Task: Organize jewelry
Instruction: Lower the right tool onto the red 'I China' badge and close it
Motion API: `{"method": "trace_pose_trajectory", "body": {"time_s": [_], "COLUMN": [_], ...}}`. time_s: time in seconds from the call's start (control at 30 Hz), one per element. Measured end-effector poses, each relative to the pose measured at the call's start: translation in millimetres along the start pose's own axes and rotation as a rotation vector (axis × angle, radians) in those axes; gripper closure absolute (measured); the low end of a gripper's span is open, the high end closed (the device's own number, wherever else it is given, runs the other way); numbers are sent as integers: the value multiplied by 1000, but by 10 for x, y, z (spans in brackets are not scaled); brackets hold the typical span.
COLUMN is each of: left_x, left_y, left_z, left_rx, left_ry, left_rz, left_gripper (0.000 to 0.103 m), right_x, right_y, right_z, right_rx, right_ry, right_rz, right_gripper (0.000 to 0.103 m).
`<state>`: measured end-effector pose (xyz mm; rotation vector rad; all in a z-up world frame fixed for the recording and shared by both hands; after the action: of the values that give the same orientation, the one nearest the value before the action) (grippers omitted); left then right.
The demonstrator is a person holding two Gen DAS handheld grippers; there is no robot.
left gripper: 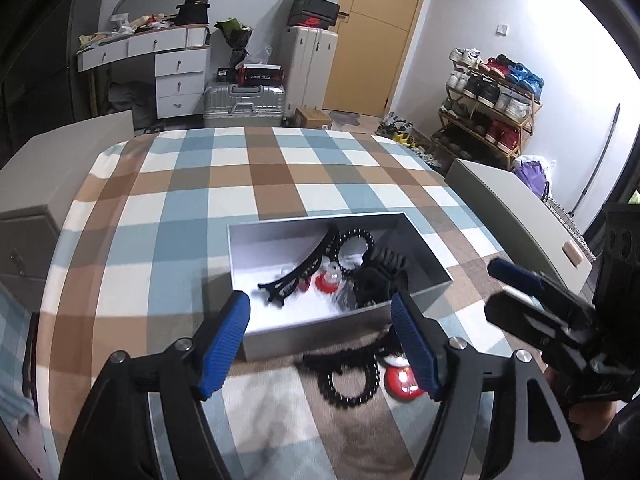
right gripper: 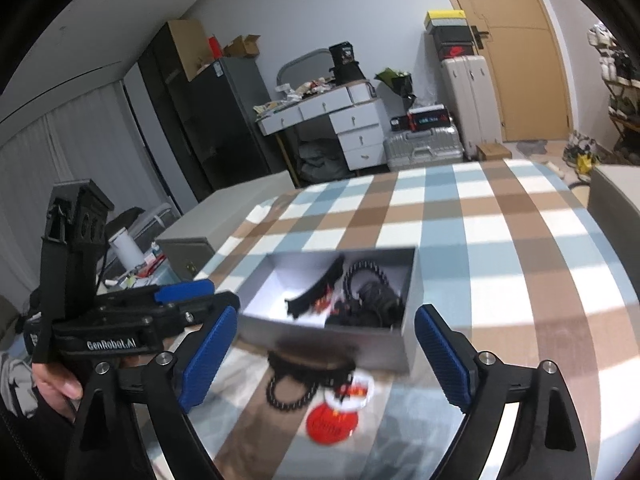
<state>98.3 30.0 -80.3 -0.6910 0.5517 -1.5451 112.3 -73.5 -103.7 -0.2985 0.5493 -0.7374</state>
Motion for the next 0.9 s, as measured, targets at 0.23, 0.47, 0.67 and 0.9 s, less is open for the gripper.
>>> {"method": "trace_pose_trajectory", "body": {"time_s": [0.23,0.47,0.67,0.9], "left_x": [-90,-244,-338,-448], "left_y": [-137,-84,-64,-49], "left_z": [-135,-389,-599,-744], "left_rx": [42,21,15,-19], "left_ry": [-39,-96,-106,-138], "left_rz": [64,120,172,184], "left_gripper": [22,17,8,8], "right_x": [-76,-129,-140,-114], "right_y": [-88,24,177,389], "right_z": [-205,-443,-610,-701], "right_rx": [-35,-123,-192,-278], "right_ry": [-17,-73,-100,-90], "right_rz": [-36,-86,-117,-121], "right_gripper": [3,3,3,14]}}
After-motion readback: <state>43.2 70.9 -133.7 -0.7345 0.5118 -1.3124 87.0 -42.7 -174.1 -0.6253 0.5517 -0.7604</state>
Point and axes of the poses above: each gripper's, at about its wrist camera, not at the fingertips, and y roughly the way its jaws point, x to its right, z to its top, the point moved 4 cm from there along y, roughly the way its jaws point, and after that the axes turned 8 degrees about z, right-handed, at the moved point
